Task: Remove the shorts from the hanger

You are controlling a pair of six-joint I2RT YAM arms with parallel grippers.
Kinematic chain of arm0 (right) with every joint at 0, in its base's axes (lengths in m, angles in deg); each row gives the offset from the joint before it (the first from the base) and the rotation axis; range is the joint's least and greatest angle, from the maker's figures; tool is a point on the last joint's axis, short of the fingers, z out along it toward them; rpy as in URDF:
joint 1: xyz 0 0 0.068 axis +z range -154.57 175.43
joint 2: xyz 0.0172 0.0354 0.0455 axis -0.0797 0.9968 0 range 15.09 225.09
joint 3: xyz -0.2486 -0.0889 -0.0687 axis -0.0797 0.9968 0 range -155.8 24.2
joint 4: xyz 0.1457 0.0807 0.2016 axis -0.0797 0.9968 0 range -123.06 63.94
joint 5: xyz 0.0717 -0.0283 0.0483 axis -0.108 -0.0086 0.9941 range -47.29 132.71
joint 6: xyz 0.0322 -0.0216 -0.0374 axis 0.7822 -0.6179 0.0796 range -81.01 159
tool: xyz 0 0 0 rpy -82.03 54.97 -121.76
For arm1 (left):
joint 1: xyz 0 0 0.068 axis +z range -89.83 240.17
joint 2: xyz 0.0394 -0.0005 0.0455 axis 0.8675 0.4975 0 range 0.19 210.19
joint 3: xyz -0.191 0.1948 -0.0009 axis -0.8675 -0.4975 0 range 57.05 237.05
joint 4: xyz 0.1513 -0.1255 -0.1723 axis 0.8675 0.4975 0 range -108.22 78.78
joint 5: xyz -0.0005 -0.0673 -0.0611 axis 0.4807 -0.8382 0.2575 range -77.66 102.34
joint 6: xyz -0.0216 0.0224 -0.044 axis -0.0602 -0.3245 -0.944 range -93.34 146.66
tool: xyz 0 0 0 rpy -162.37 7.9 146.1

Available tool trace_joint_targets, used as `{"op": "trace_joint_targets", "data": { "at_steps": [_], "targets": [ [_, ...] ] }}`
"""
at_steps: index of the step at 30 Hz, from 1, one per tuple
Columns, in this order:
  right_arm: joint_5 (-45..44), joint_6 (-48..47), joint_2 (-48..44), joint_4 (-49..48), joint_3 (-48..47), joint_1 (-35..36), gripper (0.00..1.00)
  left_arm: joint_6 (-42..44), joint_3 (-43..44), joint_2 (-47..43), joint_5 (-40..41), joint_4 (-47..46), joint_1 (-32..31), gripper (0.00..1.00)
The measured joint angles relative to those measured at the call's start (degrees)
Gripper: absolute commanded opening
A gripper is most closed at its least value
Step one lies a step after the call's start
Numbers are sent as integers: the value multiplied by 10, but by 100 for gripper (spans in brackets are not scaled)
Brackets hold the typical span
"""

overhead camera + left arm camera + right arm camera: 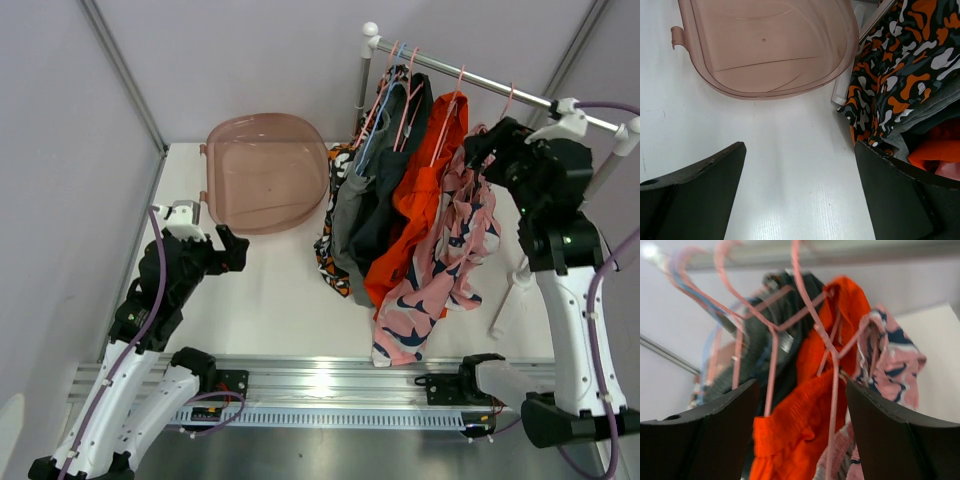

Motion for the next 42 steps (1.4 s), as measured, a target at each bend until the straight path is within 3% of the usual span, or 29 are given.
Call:
{"op": "trace_joint_targets", "data": {
  "at_steps": [6, 7, 8, 9, 10, 12, 13, 26, 30, 33, 37, 42],
  "targets": [
    [-93, -24, 53, 35, 0, 59, 69, 0, 0, -1, -5, 0, 0, 97],
    [-108, -27, 56, 36, 1, 68, 62, 0, -1, -1, -5, 0, 0, 97],
    [-121, -31, 56, 36, 3, 76, 45, 0, -1, -1, -5, 0, 0, 97],
    [-131, -38, 56, 35, 5, 81, 38, 0, -1, -1, -5, 0, 0, 97],
    [-140, -36, 55, 34, 8, 84, 21, 0, -1, -1, -5, 0, 0, 97],
    [-159, -42, 55, 31, 14, 89, 4, 0, -1, -1, -5, 0, 0, 97],
    [-167, -42, 55, 28, 17, 90, 0, 0, -1, -1, -5, 0, 0, 97],
    [-204, -51, 36, 35, 13, 117, 0, 12, -5, -14, -49, -12, -2, 94],
    [-204, -51, 19, 50, -28, 129, 0, 14, 1, -13, -66, -27, -38, 94],
    [-204, -50, -2, 53, -53, 135, 0, 5, 31, 18, -61, -31, -130, 95],
    [-203, -40, -31, 59, -58, 136, 0, 9, 94, 82, -24, -82, -316, 99],
    [-197, -21, -42, 74, -52, 137, 0, 50, 173, 220, 42, -175, -520, 99]
  ]
}}
